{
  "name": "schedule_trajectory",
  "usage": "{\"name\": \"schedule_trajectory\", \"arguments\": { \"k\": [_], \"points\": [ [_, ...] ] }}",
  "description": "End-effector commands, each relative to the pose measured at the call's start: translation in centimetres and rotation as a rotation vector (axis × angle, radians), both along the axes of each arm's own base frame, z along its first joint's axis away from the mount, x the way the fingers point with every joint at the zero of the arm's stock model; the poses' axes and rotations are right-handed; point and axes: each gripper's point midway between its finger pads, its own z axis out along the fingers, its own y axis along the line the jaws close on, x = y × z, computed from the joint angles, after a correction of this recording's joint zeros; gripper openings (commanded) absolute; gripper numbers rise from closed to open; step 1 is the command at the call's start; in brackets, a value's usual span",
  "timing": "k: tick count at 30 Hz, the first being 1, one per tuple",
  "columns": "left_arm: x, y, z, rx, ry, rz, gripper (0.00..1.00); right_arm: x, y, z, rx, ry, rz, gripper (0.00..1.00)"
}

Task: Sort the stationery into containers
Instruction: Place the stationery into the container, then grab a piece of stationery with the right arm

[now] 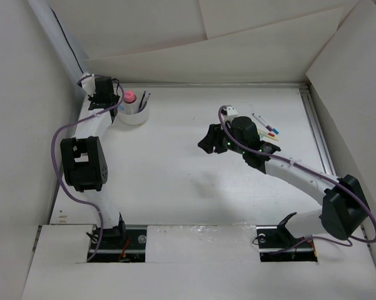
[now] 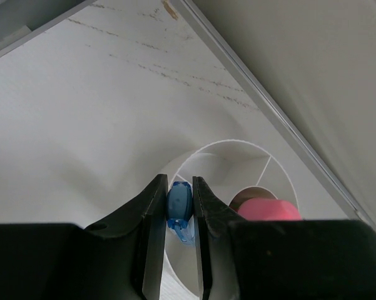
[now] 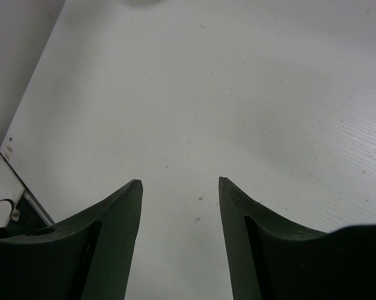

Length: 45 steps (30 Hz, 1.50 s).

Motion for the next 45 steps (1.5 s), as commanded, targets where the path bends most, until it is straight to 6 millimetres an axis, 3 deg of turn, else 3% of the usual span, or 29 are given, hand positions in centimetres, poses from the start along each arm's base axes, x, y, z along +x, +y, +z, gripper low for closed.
{"name": "schedule_trajectory", "arguments": {
  "k": [1,3,6,9,15,20,24,25,26,27,28,29,31,32,33,35,36,37,38,39,40,41,42,45],
  "points": [
    [1.3,-0.3,3.0,0.006,-0.092,-0.007,0.00,0.8,0.1,0.9,0.036,-0.033,-0.021,0.58],
    [1.3,-1.0,3.0,0.020,-0.088,-0.014,0.01,0.8,0.1,0.9,0.036,-0.033,-0.021,0.58],
    [1.1,-1.2,2.8,0.046,-0.080,-0.011,0.13,1.1,-0.5,0.4,0.027,-0.029,-0.042,0.59],
    [0.9,-1.2,2.9,0.039,-0.085,-0.007,0.18,1.6,-1.5,0.7,0.036,-0.031,-0.077,0.59],
    [0.5,-1.3,2.5,0.031,-0.077,-0.003,0.23,1.9,-2.4,1.2,0.055,-0.030,-0.107,0.62],
    [0.3,-1.3,3.4,0.031,-0.095,-0.003,0.26,2.2,-3.0,0.8,0.053,-0.020,-0.117,0.63],
    [0.1,-1.3,3.8,0.031,-0.097,-0.003,0.27,2.3,-3.7,1.6,0.066,-0.036,-0.146,0.63],
    [-0.1,-1.3,3.9,0.024,-0.101,0.001,0.25,2.3,-3.9,1.1,0.063,-0.024,-0.163,0.61],
    [-0.2,-1.3,5.7,0.017,-0.149,0.005,0.23,2.9,-4.8,1.5,0.059,-0.043,-0.210,0.59],
    [-0.6,-1.4,6.2,0.009,-0.159,0.008,0.20,3.0,-5.2,1.0,0.051,-0.033,-0.236,0.55],
    [-0.8,-1.7,7.0,-0.007,-0.192,-0.004,0.19,3.4,-5.9,1.4,0.052,-0.048,-0.266,0.40],
    [-1.2,-2.5,9.1,-0.043,-0.251,-0.034,0.19,3.3,-6.3,1.2,0.053,-0.044,-0.291,0.30],
    [-1.9,-4.3,9.9,-0.084,-0.305,-0.079,0.17,4.3,-8.6,0.9,0.023,-0.042,-0.396,0.09],
    [-2.3,-5.1,10.4,-0.097,-0.331,-0.098,0.17,4.2,-10.1,-0.2,-0.020,-0.007,-0.455,0.05],
    [-3.2,-7.3,12.0,-0.104,-0.373,-0.142,0.17,4.8,-12.9,-1.1,-0.082,0.000,-0.591,0.02],
    [-4.4,-10.1,11.3,-0.126,-0.396,-0.195,0.17,3.8,-16.0,-2.2,-0.145,0.042,-0.725,0.00],
    [-5.3,-11.3,12.0,-0.140,-0.430,-0.212,0.17,3.4,-17.0,-2.8,-0.173,0.051,-0.770,0.03],
    [-6.1,-14.5,11.6,-0.154,-0.437,-0.274,0.17,3.3,-19.4,-3.5,-0.202,0.061,-0.853,0.10],
    [-6.6,-16.1,10.1,-0.161,-0.435,-0.309,0.17,2.6,-20.6,-4.8,-0.228,0.087,-0.883,0.31],
    [-7.3,-17.7,9.9,-0.168,-0.437,-0.338,0.17,2.2,-21.3,-5.1,-0.223,0.098,-0.905,0.40],
    [-8.3,-21.0,9.4,-0.184,-0.432,-0.409,0.17,2.0,-22.3,-5.7,-0.226,0.113,-0.926,0.48],
    [-8.8,-22.6,8.6,-0.191,-0.426,-0.444,0.17,1.5,-23.0,-7.0,-0.241,0.139,-0.942,0.54],
    [-9.4,-24.0,8.5,-0.189,-0.422,-0.478,0.17,1.2,-23.5,-7.2,-0.223,0.162,-0.954,0.60],
    [-11.3,-28.5,7.6,-0.201,-0.406,-0.593,0.15,1.0,-25.0,-7.9,-0.200,0.201,-0.979,0.62]
  ]
}}
